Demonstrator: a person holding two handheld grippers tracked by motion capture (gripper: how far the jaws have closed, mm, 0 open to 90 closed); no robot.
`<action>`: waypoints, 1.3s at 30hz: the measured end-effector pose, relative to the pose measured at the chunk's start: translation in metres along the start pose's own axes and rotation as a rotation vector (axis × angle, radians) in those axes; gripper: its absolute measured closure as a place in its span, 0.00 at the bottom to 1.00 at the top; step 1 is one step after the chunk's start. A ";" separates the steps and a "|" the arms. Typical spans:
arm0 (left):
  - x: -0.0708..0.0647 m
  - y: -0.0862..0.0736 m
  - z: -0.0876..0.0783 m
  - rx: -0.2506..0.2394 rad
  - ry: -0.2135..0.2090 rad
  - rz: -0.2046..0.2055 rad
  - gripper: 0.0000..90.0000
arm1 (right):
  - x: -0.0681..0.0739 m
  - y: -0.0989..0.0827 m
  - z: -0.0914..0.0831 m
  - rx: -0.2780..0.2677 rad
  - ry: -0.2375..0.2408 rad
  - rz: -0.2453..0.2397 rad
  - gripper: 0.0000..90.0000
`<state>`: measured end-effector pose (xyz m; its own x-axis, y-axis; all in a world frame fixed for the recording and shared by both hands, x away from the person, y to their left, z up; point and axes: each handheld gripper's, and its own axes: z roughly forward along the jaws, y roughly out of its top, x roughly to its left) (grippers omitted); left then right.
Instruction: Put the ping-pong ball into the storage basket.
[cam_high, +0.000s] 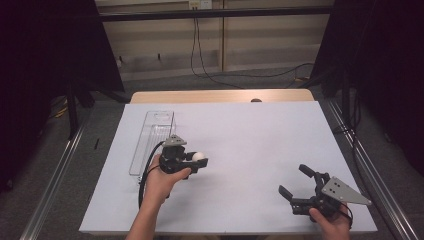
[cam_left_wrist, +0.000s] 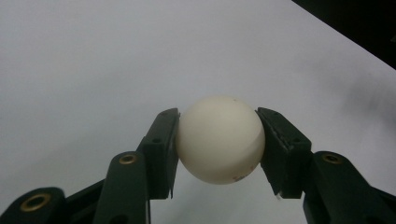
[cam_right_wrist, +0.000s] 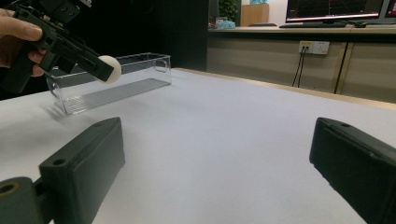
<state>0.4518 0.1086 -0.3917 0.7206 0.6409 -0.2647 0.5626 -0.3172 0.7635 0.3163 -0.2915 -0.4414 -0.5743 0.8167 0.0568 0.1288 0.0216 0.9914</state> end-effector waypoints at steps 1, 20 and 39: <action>0.000 0.000 0.000 0.000 -0.003 0.000 0.57 | 0.000 0.000 0.000 -0.001 0.001 -0.001 0.03; 0.005 0.001 -0.007 -0.014 0.007 -0.024 0.57 | 0.000 0.000 0.000 -0.001 0.000 0.002 0.03; 0.014 0.002 -0.019 -0.025 0.015 -0.040 0.57 | 0.000 0.000 0.000 -0.001 0.003 -0.002 0.03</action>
<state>0.4552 0.1300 -0.3832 0.6917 0.6630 -0.2863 0.5802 -0.2741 0.7670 0.3168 -0.2914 -0.4413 -0.5773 0.8147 0.0548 0.1267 0.0230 0.9917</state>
